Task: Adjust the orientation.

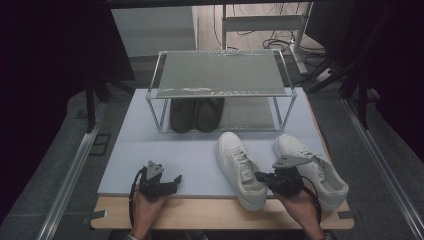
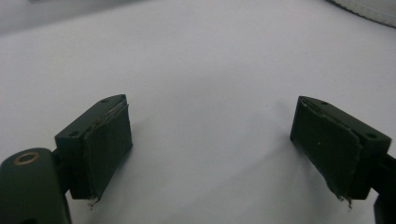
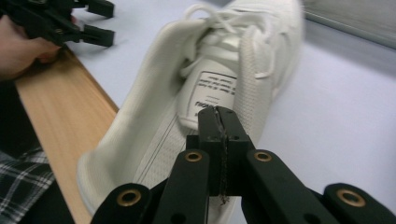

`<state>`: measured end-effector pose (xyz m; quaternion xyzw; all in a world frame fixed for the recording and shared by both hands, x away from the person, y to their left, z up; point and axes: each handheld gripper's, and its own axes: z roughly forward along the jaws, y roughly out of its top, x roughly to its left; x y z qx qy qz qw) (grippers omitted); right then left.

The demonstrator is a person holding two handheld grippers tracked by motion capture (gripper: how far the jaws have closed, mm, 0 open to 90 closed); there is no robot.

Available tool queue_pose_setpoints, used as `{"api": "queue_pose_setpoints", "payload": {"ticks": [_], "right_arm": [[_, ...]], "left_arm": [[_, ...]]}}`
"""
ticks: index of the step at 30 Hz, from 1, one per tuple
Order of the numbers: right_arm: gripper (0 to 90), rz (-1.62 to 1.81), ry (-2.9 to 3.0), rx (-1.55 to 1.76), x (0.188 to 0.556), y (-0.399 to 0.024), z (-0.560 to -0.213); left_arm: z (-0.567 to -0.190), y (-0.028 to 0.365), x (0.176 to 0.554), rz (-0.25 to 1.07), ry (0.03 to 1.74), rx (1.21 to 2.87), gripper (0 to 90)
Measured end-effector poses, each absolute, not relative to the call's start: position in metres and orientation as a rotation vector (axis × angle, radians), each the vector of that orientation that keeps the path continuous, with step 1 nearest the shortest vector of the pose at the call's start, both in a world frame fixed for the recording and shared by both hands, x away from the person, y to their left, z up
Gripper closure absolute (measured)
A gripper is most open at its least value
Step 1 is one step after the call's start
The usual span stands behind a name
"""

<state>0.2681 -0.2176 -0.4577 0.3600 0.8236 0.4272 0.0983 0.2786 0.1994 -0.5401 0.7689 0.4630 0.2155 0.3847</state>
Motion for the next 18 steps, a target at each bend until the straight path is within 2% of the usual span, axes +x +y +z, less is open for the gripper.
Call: {"api": "queue_pose_setpoints", "payload": {"ticks": [7, 18], "right_arm": [[88.9, 1.267, 2.436, 1.103, 0.269, -0.223, -0.457], [74.6, 1.210, 2.399, 1.109, 0.266, -0.225, -0.442]], "left_arm": [[-0.540, 0.199, 0.279, 0.550, 1.181, 1.960, 12.0], [-0.540, 0.199, 0.279, 0.550, 1.181, 1.961, 12.0]]}}
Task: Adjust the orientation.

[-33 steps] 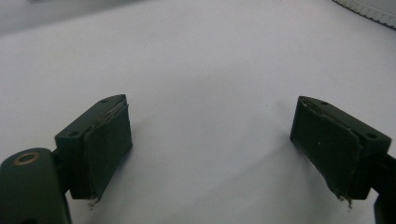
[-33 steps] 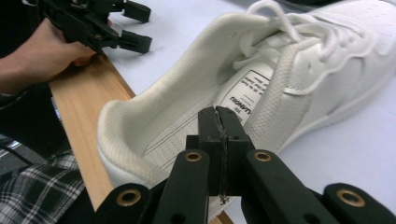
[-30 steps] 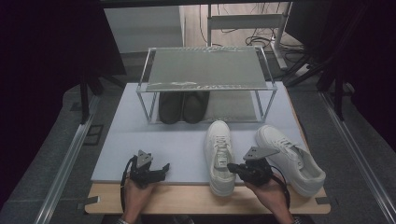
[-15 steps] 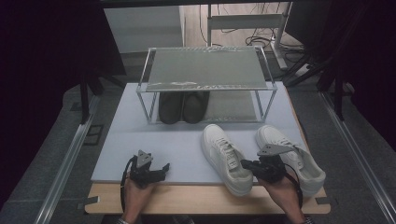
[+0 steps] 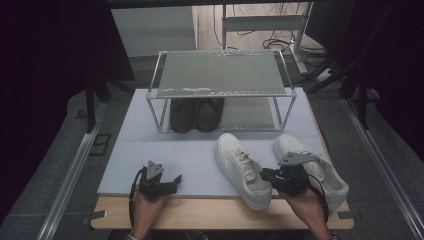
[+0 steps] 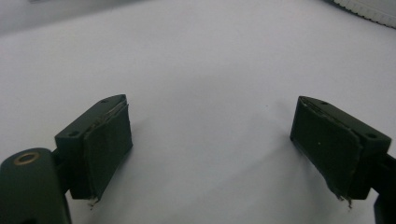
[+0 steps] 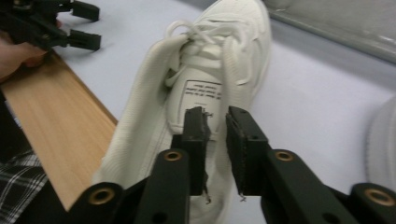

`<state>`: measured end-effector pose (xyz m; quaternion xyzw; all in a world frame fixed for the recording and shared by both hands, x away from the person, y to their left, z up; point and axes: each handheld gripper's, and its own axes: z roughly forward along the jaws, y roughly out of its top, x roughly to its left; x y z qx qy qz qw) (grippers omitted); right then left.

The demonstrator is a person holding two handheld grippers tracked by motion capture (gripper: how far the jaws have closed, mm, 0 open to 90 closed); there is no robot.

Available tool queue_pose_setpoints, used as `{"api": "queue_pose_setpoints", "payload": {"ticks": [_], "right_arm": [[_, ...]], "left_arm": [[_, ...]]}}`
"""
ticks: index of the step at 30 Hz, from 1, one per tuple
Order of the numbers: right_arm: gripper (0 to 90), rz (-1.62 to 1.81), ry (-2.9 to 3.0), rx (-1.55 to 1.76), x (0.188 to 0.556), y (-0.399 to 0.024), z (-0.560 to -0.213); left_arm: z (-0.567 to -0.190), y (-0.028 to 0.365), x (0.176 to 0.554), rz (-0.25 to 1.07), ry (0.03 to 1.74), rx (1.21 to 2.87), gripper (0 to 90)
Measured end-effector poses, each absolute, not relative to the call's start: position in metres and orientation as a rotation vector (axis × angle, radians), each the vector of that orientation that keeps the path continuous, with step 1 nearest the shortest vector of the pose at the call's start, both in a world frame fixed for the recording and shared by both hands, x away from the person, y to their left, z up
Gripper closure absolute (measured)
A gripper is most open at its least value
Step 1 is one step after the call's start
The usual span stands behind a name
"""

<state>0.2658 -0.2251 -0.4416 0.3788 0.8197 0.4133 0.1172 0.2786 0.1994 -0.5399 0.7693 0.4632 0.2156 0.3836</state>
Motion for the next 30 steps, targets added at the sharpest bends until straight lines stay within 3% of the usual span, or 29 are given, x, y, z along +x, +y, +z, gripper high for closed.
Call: {"api": "queue_pose_setpoints", "payload": {"ticks": [9, 19, 22, 30], "right_arm": [[61.3, 1.187, 2.409, 1.172, 0.280, -0.224, -0.445], [58.9, 1.144, 2.445, 1.192, 0.294, -0.215, -0.453], [61.0, 1.147, 2.455, 1.191, 0.297, -0.213, -0.455], [76.8, 1.168, 2.472, 1.235, 0.302, -0.213, -0.454]], "left_arm": [[-0.540, 0.199, 0.279, 0.550, 1.181, 1.961, 12.0], [-0.540, 0.199, 0.279, 0.550, 1.181, 1.961, 12.0], [-0.540, 0.199, 0.279, 0.549, 1.180, 1.960, 12.0], [-0.540, 0.199, 0.279, 0.549, 1.181, 1.961, 12.0]]}}
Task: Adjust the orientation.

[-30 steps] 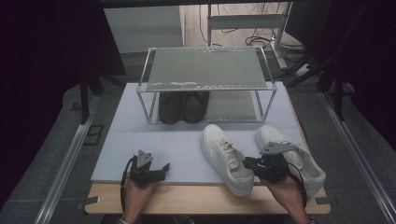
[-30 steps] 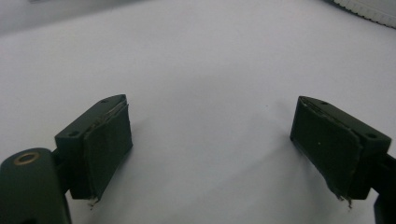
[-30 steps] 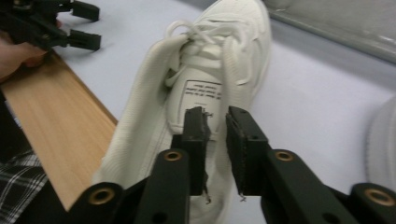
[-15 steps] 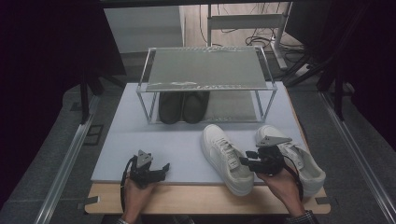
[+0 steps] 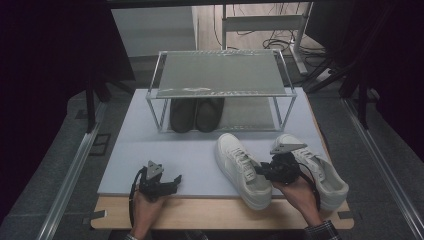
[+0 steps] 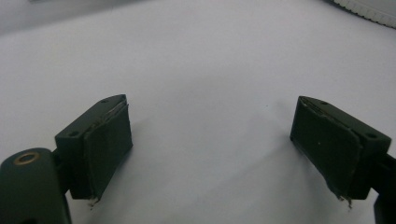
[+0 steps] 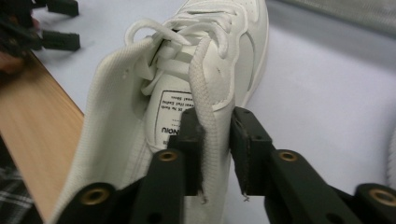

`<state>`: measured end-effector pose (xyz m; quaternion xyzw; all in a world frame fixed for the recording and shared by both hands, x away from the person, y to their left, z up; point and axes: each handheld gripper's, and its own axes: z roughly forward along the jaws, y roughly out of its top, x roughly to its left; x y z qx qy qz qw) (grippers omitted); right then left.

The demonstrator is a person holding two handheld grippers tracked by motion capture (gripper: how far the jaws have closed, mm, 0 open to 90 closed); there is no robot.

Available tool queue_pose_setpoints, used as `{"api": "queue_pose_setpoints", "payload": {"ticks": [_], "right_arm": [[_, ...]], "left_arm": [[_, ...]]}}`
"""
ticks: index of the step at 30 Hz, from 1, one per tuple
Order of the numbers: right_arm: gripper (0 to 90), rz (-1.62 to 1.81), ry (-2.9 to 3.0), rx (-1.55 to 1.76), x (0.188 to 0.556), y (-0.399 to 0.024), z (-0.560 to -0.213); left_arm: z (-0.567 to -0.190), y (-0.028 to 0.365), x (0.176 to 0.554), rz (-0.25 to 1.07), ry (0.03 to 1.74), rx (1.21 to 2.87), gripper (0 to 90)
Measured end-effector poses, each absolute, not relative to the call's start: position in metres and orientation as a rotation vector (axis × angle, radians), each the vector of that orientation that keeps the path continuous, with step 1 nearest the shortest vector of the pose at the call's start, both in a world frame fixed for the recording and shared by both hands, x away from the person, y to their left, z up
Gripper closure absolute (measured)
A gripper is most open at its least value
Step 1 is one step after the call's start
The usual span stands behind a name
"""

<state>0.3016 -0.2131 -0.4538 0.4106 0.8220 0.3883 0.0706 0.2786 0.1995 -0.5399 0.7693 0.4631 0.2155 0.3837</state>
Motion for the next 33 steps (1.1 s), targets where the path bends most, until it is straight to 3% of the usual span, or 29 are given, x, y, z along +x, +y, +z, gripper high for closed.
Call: {"api": "queue_pose_setpoints", "payload": {"ticks": [7, 33], "right_arm": [[80.6, 1.258, 2.475, 1.350, 0.306, -0.219, -0.456], [81.1, 1.601, 2.389, 1.623, 0.312, -0.234, -0.451]], "left_arm": [[-0.540, 0.199, 0.279, 0.549, 1.181, 1.961, 12.0], [-0.540, 0.199, 0.279, 0.549, 1.181, 1.961, 12.0]]}}
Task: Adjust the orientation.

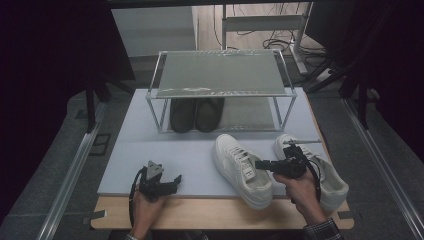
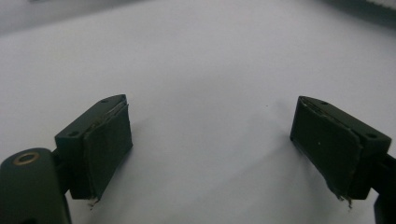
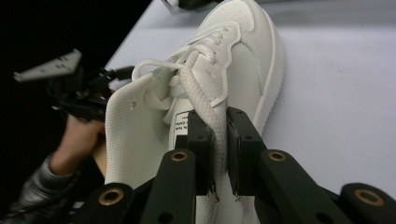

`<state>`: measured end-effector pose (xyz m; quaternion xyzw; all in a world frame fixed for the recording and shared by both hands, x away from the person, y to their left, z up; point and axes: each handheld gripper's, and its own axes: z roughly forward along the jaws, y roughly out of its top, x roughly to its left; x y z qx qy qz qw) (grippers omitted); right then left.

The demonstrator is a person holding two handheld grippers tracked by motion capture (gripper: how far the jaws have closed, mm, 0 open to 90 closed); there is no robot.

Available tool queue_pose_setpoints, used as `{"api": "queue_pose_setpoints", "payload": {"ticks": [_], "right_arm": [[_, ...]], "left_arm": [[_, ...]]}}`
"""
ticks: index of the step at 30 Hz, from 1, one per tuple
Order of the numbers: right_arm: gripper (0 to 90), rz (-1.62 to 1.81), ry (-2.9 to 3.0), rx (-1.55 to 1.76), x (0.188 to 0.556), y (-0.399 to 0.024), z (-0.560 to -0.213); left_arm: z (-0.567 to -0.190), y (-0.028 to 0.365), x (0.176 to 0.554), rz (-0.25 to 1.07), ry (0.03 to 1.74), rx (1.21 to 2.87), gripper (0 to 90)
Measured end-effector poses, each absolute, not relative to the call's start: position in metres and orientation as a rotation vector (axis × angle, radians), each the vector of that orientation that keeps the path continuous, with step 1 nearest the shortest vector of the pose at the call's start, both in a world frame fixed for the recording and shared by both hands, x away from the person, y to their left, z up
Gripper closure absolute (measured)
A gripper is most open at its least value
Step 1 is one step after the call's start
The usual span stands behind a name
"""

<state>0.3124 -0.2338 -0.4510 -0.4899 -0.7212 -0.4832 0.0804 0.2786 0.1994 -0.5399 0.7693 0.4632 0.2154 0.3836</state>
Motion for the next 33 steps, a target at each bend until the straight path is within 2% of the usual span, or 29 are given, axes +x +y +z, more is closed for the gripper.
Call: {"api": "queue_pose_setpoints", "payload": {"ticks": [33], "right_arm": [[80.8, -1.633, -1.822, -1.332, 0.333, -0.221, -0.410]], "left_arm": [[-0.540, 0.199, 0.279, 0.552, 1.179, 1.959, 12.0]]}}
